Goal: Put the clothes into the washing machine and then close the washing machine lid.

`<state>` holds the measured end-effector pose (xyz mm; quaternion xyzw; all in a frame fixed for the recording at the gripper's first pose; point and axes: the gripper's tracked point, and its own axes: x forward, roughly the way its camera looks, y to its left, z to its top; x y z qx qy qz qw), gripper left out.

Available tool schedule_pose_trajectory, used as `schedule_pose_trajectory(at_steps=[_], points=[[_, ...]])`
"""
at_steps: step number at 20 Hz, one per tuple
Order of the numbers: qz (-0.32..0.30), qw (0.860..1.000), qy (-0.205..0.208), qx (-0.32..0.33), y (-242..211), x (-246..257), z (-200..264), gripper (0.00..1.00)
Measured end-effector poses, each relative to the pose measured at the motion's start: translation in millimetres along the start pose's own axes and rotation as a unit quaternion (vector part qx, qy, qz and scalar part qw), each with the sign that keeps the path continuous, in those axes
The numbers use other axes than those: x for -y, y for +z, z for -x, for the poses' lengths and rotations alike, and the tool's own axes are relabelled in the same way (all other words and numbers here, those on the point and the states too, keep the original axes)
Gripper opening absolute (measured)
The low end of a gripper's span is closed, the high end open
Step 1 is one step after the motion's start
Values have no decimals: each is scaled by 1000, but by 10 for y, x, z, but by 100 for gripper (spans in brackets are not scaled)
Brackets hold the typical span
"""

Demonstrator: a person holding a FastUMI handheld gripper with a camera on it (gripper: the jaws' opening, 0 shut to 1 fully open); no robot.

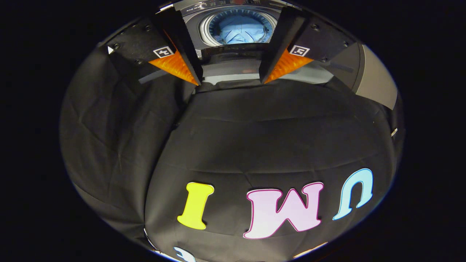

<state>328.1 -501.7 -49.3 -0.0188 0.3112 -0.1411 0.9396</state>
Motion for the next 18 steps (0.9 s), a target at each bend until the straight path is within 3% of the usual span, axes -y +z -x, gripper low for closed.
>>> schedule_pose_trajectory(at_steps=[18], points=[[-9, 1000, 4, 11, -26, 4, 39, 99]])
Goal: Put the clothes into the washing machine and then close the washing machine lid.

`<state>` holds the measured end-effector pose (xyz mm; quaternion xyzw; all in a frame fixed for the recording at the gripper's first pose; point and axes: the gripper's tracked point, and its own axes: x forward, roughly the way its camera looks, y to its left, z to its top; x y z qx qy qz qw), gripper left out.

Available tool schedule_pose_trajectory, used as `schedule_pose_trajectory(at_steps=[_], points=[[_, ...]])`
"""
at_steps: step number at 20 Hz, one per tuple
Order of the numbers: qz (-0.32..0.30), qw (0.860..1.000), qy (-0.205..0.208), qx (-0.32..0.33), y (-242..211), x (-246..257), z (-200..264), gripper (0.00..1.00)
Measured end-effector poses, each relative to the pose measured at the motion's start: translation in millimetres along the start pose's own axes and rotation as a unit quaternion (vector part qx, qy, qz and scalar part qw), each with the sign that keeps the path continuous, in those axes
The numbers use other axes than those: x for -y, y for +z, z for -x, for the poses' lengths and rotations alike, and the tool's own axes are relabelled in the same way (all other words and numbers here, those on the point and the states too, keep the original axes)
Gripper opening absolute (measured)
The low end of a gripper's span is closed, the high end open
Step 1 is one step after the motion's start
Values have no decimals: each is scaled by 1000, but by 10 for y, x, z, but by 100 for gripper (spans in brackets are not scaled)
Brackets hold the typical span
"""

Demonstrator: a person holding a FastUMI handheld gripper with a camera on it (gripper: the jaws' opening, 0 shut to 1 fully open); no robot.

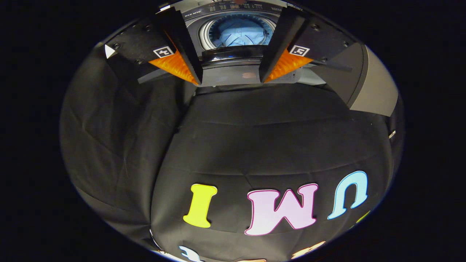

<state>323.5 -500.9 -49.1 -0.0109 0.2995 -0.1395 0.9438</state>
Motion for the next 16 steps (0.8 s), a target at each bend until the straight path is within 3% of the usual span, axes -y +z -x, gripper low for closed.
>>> schedule_pose_trajectory(at_steps=[5, 9, 16], points=[[-21, 999, 22, -23, -184, -89, 28, 99], [-47, 997, 12, -63, -875, 34, -93, 99], [-22, 994, 12, -105, -1659, 71, -178, 98]])
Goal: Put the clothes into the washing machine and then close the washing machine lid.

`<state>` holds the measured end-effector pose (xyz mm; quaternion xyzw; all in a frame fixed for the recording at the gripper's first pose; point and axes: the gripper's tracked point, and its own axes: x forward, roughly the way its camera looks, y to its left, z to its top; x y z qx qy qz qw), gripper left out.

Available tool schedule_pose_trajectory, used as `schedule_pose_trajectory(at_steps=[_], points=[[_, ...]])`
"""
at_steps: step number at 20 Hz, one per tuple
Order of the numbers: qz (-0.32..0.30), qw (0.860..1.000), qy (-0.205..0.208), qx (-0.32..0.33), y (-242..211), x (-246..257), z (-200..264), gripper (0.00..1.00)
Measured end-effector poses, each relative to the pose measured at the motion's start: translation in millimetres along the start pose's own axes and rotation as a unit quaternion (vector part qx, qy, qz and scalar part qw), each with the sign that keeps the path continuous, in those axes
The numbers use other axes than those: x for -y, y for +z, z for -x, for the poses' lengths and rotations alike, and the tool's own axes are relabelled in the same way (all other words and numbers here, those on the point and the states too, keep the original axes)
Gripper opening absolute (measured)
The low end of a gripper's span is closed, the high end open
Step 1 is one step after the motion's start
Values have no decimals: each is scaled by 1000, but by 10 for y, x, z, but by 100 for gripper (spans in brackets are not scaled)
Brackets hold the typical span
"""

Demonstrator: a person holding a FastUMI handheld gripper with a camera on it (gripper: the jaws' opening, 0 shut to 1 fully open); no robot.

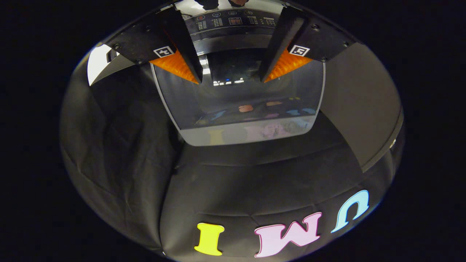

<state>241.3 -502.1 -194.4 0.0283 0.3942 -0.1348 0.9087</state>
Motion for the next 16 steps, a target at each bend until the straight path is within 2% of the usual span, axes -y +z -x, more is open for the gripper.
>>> schedule_pose_trajectory(at_steps=[7, 12, 16], points=[[28, 1000, -3, 5, 124, -17, 67, 99], [27, 997, -1, 75, 771, -20, 456, 99], [24, 990, 2, 142, 1304, -34, 847, 99]])
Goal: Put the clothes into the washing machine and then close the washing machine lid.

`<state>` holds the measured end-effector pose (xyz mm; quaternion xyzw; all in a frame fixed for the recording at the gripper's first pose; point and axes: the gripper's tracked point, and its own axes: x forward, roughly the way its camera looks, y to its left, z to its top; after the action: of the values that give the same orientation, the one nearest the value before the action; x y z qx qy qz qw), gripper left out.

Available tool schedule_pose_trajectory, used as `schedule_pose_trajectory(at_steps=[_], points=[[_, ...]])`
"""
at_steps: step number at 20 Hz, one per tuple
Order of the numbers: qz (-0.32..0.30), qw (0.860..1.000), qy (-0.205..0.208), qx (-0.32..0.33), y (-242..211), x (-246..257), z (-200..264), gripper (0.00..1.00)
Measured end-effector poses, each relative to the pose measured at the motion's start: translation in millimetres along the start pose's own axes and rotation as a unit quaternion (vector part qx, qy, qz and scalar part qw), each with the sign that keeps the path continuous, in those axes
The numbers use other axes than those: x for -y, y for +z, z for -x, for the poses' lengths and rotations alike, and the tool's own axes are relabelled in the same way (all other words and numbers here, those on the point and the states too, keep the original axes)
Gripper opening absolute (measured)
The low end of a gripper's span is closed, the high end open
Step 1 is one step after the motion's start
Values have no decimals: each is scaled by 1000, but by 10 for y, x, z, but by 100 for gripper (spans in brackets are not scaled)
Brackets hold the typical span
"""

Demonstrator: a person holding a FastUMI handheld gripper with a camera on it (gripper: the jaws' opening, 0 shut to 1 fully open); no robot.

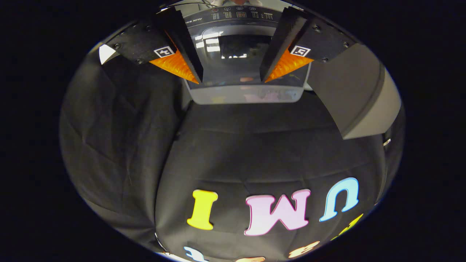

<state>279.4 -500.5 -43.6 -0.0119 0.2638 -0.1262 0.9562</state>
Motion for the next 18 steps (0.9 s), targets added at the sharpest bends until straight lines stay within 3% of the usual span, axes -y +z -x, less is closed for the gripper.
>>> schedule_pose_trajectory(at_steps=[5, 10, 18], points=[[-2, 996, 9, 93, 742, -27, 415, 99], [-26, 982, 28, 186, 1350, -120, 960, 99], [-36, 954, 65, 290, 1700, -268, 1686, 98]])
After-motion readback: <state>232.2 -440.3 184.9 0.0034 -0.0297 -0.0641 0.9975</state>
